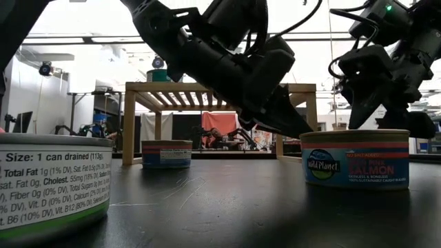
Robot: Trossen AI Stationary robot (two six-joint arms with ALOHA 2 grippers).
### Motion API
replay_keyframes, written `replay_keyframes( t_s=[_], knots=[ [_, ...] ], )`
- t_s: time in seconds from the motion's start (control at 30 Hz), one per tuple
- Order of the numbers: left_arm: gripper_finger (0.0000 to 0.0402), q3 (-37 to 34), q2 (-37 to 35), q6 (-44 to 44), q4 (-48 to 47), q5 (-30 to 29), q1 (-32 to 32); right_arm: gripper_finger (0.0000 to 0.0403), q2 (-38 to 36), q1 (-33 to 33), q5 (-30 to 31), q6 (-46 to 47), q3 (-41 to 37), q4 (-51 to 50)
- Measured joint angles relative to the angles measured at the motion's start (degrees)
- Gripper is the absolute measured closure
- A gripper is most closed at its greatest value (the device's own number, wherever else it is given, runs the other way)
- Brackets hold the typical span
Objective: Stack canned seafood by type on shelf
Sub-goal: Stack the green white tuna can on top of the green white tuna can on the shelf
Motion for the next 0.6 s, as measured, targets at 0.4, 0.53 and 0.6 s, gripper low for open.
replay_keyframes(
  t_s=[0.4, 0.53, 0.6],
  knots=[
    [0.0401, 0.00, 0.00, -1.32, -2.21, 0.04, 0.00, 0.0116, 0.00, 2.14, 0.05, 3.95, -7.79, 14.71],
    [0.0401, 0.00, 0.00, -1.53, -2.60, 0.03, -0.04, 0.0110, 0.00, 2.14, 0.04, 4.34, -7.90, 14.90],
    [0.0401, 0.00, 0.00, -1.53, -2.62, 0.04, -0.04, 0.0108, 0.00, 2.14, 0.02, 4.43, -7.90, 14.95]
  ],
)
